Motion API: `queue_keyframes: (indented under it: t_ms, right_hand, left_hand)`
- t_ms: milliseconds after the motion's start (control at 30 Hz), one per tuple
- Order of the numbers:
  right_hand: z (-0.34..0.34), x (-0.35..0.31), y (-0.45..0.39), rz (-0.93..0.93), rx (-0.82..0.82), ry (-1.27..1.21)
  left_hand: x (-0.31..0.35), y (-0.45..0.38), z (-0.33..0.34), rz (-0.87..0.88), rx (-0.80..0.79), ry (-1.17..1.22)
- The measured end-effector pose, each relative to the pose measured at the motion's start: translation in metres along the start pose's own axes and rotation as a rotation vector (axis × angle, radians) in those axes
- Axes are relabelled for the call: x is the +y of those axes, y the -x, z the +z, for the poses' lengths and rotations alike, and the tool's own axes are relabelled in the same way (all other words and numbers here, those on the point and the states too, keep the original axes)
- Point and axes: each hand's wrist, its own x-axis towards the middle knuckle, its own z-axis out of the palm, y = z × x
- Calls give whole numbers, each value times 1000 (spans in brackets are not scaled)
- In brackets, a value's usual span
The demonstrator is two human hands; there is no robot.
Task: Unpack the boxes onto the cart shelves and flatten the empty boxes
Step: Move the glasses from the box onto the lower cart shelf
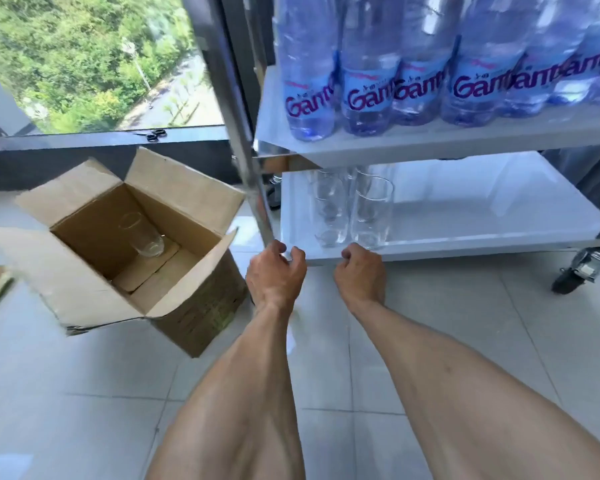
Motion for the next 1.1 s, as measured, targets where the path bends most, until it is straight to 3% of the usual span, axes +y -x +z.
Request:
queue_keyframes:
  t_ms: [167, 300, 500, 600, 667, 800, 900, 1100]
  right_hand:
    - [8, -123, 9, -209, -11, -154]
    - [24, -196, 13, -97, 145, -274]
    - [69, -217, 44, -520, -43, -45]
    - [82, -255, 36, -827, -64, 299]
    - [90, -290, 29, -910, -215, 473]
    - [121, -337, 18, -618, -689, 705]
    - [149, -323, 16, -347, -924, 725]
    - [189, -264, 6, -248, -764, 663]
  left_hand:
    - [-1, -63, -116, 10, 186, -38]
    - [-13, -123, -192, -31, 334, 32]
    - [-92, -169, -213, -341, 126, -255]
    - [-121, -187, -198, -438, 29, -269]
    - [-129, -202, -188, -453, -8, -267]
    - [-144, -230, -163, -513, -46, -222]
    - [-163, -247, -144, -534, -71, -230]
    - [-203, -283, -111, -600, -78, -242]
